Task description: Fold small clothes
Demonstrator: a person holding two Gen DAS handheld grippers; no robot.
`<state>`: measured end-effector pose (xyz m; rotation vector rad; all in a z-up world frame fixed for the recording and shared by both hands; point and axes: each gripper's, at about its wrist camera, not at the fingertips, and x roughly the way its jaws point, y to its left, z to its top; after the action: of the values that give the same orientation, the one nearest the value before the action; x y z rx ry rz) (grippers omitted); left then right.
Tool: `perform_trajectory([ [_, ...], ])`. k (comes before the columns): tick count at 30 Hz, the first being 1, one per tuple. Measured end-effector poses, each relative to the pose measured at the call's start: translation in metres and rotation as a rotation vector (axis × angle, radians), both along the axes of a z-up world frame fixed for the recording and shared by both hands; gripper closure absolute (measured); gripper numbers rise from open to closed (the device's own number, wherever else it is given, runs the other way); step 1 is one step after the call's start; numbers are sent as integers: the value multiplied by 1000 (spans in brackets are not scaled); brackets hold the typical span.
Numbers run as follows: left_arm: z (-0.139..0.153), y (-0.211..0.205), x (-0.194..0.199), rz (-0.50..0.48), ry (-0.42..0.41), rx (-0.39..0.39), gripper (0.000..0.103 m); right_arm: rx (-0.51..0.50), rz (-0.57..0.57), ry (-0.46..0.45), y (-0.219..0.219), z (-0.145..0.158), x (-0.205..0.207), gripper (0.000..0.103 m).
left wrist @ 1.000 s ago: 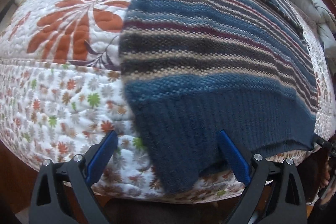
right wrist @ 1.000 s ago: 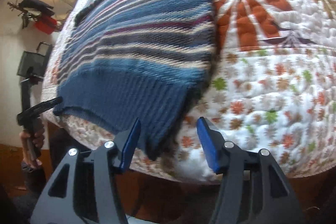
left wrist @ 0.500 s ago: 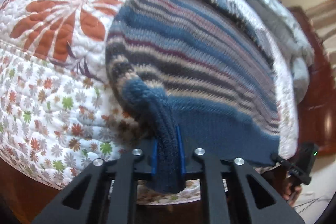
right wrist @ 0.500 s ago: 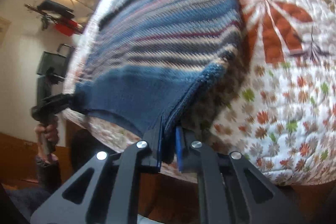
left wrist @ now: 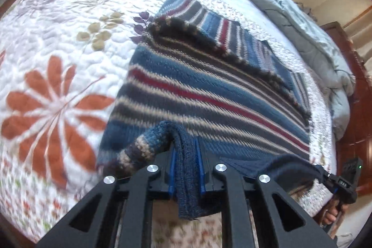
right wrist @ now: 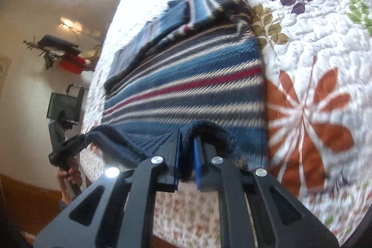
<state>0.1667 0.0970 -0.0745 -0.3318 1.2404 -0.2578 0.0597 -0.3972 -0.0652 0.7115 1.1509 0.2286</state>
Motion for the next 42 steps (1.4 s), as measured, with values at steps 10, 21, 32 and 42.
perform_trajectory([
  [10, 7, 29, 0, 32, -42, 25, 42, -64, -41, 0, -25, -3, 2, 32],
  [21, 34, -17, -8, -154, -194, 353, 32, -329, 177, -73, 21, 31, 9, 41],
  [32, 2, -54, 29, -394, -154, 359, 29, -302, 304, -22, 30, -2, 59, 32],
  [42, -24, -88, 36, -528, -111, 301, 33, -345, 432, -22, 50, -25, 66, 57],
])
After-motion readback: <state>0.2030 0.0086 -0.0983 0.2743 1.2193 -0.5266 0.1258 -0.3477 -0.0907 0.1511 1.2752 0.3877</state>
